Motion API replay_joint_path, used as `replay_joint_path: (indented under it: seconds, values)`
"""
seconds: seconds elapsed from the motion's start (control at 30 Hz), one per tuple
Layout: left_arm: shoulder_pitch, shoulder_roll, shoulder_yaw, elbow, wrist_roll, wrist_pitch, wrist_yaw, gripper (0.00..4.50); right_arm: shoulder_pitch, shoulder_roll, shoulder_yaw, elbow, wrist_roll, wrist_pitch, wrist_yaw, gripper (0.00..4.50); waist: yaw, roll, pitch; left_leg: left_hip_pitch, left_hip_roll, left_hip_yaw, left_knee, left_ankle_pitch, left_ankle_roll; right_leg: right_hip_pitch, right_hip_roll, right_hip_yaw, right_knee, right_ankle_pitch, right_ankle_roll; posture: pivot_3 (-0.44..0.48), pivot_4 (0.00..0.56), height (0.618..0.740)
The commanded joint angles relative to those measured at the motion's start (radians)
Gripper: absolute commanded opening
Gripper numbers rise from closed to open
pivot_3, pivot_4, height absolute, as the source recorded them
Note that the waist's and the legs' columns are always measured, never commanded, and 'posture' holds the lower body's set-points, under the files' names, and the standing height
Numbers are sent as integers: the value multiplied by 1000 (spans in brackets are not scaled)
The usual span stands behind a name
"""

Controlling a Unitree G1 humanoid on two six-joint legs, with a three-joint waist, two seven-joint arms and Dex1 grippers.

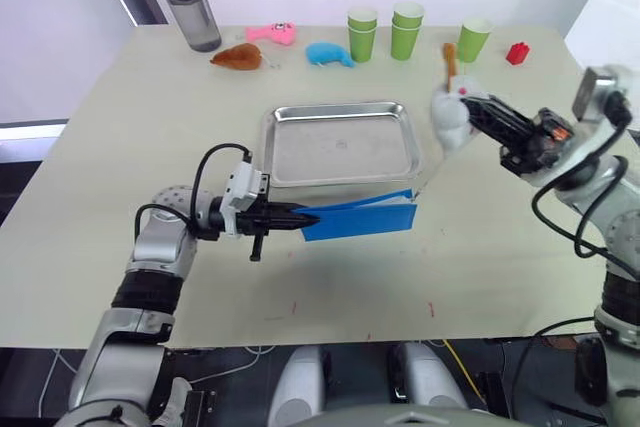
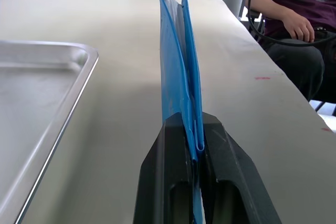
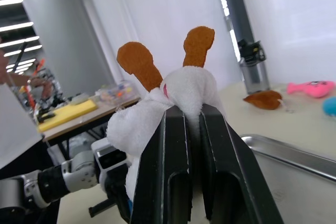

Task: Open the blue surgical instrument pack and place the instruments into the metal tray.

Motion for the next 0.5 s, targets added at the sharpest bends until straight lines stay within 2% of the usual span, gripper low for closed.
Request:
replay_joint_path:
  seconds: [0.03, 0.1, 0.23, 0.5]
  values:
    - [-28, -14, -22, 25, 34, -25, -35, 0, -117, 25, 113, -8, -126, -70, -1, 83, -2, 0, 0, 0, 0, 0, 0, 0, 0, 0, 0, 0, 0, 0, 0, 0, 150, 734]
    - [-48, -30, -30, 43, 42, -34, -36, 0, -186, 52, 251, 38, -267, -128, 34, 83, -3, 0, 0, 0, 0, 0, 1, 0, 0, -1, 0, 0, 1, 0, 0, 0, 150, 734]
    - [-67, -48, -33, 70, 55, -47, -41, 0, -237, 123, 414, 134, -446, -259, 102, 83, 0, 0, 0, -1, 0, -2, 1, 0, 0, -1, 1, -2, 0, 0, 0, 0, 150, 734]
    - [-71, -59, -33, 80, 64, -59, -46, 0, -352, 308, 547, 296, -645, -464, 142, 83, 0, 0, 0, -2, -1, -4, 2, 1, -1, 0, -1, -5, 1, 0, 0, 0, 150, 734]
